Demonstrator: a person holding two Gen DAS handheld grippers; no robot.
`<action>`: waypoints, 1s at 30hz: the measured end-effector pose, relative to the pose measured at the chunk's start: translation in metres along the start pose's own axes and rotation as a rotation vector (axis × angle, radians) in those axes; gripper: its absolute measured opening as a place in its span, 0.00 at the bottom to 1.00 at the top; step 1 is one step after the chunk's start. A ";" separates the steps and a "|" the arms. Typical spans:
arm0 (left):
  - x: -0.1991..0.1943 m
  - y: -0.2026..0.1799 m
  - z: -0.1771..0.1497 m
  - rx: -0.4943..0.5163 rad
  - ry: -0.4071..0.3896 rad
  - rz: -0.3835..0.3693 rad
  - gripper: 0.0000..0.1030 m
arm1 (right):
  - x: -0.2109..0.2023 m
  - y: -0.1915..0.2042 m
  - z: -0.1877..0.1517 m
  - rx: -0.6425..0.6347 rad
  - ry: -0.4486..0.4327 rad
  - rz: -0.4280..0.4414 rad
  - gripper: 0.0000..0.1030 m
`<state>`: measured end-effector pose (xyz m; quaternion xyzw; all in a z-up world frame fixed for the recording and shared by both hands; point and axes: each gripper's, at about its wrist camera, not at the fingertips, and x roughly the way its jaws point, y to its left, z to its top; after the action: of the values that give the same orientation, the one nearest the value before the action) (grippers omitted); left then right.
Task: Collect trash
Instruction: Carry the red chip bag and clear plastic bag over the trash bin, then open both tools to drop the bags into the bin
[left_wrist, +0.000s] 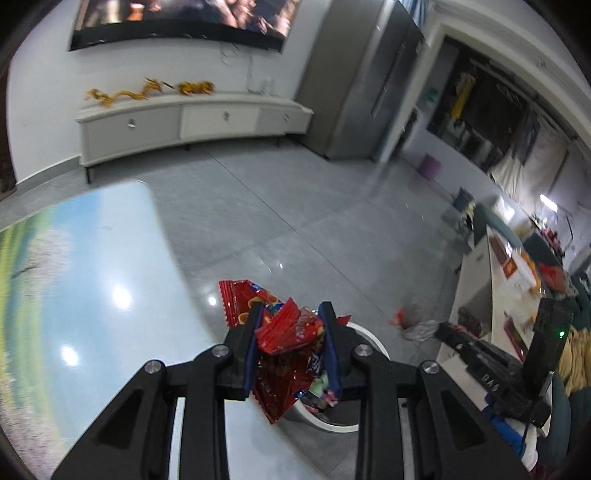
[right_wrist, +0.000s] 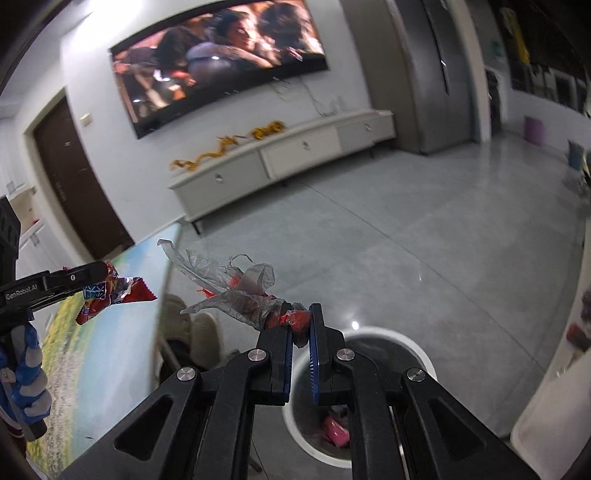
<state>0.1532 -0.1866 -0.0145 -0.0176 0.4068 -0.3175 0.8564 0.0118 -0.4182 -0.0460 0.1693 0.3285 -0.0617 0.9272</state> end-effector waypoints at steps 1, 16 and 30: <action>0.011 -0.008 0.000 0.007 0.017 -0.004 0.27 | 0.006 -0.007 -0.005 0.016 0.015 -0.007 0.07; 0.166 -0.064 -0.026 0.012 0.267 0.038 0.27 | 0.088 -0.087 -0.058 0.183 0.216 -0.080 0.09; 0.224 -0.063 -0.042 -0.036 0.400 0.056 0.56 | 0.135 -0.105 -0.083 0.216 0.338 -0.098 0.40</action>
<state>0.1944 -0.3518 -0.1781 0.0419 0.5746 -0.2833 0.7667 0.0442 -0.4870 -0.2205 0.2595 0.4786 -0.1125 0.8312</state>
